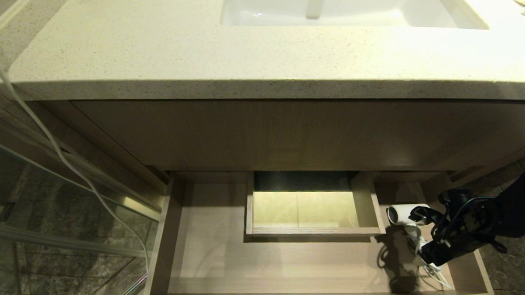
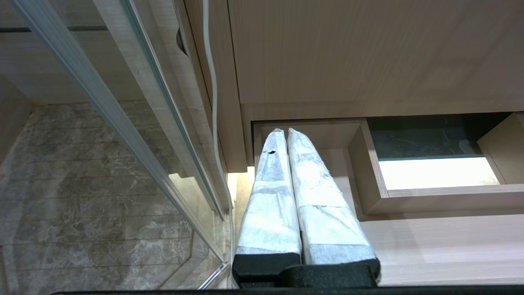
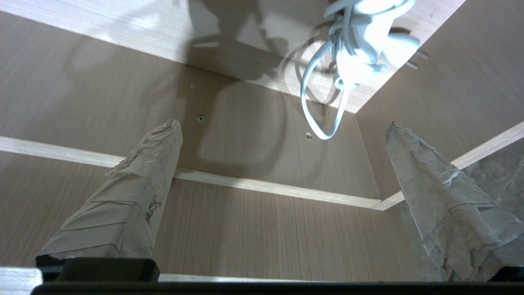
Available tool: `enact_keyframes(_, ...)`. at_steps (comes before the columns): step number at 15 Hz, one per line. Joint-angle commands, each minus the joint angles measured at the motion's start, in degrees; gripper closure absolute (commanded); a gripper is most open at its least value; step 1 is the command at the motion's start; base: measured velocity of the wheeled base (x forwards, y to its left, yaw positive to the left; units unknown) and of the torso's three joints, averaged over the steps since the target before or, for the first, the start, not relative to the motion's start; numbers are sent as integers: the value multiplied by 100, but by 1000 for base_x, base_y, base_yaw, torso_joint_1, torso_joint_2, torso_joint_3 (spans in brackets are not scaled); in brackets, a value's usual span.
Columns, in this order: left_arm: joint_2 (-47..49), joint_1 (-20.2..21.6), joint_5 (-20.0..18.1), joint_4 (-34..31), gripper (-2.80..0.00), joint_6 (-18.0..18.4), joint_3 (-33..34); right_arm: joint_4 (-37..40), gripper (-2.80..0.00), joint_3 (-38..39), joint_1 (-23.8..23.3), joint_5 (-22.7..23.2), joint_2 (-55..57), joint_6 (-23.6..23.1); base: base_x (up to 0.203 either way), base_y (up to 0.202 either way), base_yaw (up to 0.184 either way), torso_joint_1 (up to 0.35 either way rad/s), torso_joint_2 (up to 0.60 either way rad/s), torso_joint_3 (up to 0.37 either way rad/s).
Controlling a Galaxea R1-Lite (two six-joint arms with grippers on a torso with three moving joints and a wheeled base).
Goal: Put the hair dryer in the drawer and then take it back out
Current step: Take the hairdryer out
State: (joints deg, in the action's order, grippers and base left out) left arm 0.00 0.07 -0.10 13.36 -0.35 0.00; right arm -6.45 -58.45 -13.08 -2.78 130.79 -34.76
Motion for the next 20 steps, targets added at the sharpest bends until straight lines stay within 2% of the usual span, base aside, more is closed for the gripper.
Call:
enact_keyframes(1,0,1,1,9,0,0,229,-6,-280,1,-10,-3,-1,-23,0,0,0,0,0,0)
enact_keyframes(12,0,1,1,9,0,-9,229,-17,-280,-69,-41,-12,-1,-23,0,0,0,0,0,-48)
enact_keyframes(20,0,1,1,9,0,9,229,-14,-280,-121,-386,-38,-36,-24,0,0,0,3,1,-107)
